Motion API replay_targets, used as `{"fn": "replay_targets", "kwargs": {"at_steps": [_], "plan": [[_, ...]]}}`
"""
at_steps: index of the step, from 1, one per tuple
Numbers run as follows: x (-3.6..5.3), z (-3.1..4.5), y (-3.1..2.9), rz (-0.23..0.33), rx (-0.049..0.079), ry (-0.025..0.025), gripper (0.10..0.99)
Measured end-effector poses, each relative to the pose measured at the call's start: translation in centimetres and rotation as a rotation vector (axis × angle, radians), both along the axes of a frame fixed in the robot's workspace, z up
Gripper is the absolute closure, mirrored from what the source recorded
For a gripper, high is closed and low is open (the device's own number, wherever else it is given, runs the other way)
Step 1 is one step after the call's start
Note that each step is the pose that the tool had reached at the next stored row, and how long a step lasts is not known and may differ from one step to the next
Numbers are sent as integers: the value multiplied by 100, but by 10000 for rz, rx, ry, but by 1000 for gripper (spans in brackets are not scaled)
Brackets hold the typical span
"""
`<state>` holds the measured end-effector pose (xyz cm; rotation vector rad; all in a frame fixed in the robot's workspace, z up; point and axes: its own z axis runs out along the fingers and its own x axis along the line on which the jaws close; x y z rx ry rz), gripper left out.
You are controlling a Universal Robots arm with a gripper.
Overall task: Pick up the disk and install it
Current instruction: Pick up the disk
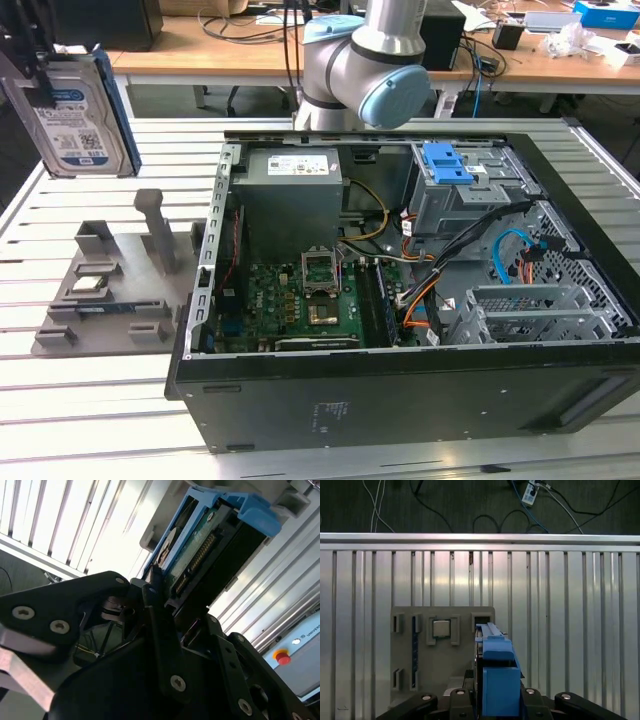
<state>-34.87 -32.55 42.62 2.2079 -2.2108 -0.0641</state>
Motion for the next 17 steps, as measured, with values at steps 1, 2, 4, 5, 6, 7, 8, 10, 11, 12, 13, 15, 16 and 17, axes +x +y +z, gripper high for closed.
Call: {"fn": "replay_targets", "kwargs": {"at_steps": [1,2,4,5,6,7,8,10,11,12,13,15,16,17], "plan": [[0,29,0,0,0,1,722],[0,51,0,0,0,0,722],[0,100,0,0,-1,1,722],[0,145,0,0,-1,1,722],[0,176,0,0,-1,0,722],[0,199,0,0,-1,1,722],[0,238,0,0,0,1,722],[0,299,1,0,0,1,722],[0,320,0,0,0,0,722],[0,340,1,0,0,0,722],[0,370,0,0,0,1,722],[0,431,0,0,0,0,722],[0,459,1,0,0,1,722],[0,483,1,0,0,0,722]]}}
